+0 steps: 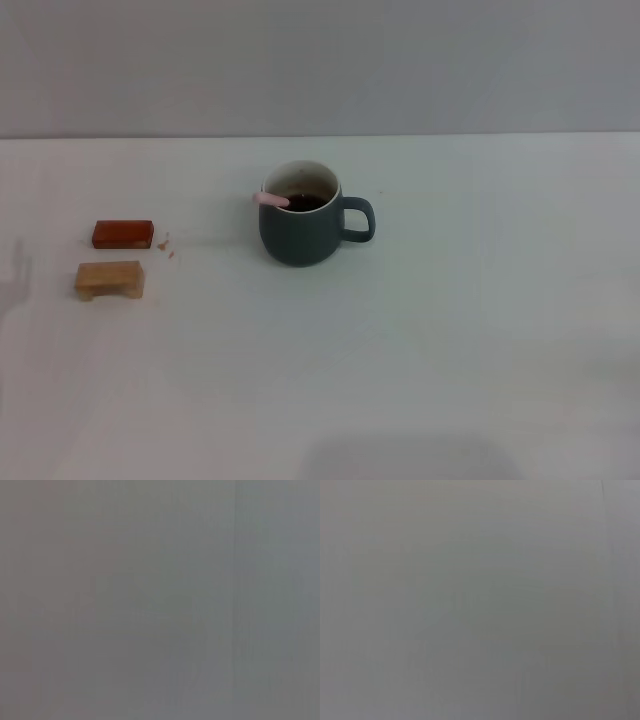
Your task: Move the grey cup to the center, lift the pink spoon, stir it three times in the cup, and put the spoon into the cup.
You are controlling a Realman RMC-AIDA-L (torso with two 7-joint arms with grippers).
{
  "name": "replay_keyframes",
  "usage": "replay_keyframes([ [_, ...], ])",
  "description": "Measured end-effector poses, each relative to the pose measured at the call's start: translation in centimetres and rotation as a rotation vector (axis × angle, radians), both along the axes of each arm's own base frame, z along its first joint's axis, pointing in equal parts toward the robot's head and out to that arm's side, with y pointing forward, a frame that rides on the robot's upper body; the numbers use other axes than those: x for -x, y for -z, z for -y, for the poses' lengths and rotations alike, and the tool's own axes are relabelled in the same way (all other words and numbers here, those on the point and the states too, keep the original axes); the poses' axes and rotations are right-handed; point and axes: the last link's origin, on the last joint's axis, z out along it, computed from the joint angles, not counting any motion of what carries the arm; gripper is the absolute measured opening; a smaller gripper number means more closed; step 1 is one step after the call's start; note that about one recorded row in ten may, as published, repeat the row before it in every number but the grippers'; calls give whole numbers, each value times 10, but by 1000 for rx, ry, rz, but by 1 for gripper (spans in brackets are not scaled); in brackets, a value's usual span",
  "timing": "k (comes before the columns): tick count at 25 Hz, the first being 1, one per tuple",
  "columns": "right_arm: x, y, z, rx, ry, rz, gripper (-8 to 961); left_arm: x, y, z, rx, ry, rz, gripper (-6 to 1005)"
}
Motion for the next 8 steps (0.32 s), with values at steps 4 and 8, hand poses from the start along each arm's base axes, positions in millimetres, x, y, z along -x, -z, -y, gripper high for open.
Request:
replay_keyframes([
  [4, 0, 0, 0, -1, 1, 0, -1, 0, 0, 0, 1, 0, 4, 616],
  [8, 0, 0, 0, -1, 2, 0, -1, 0, 1, 0, 3, 0, 7, 616],
])
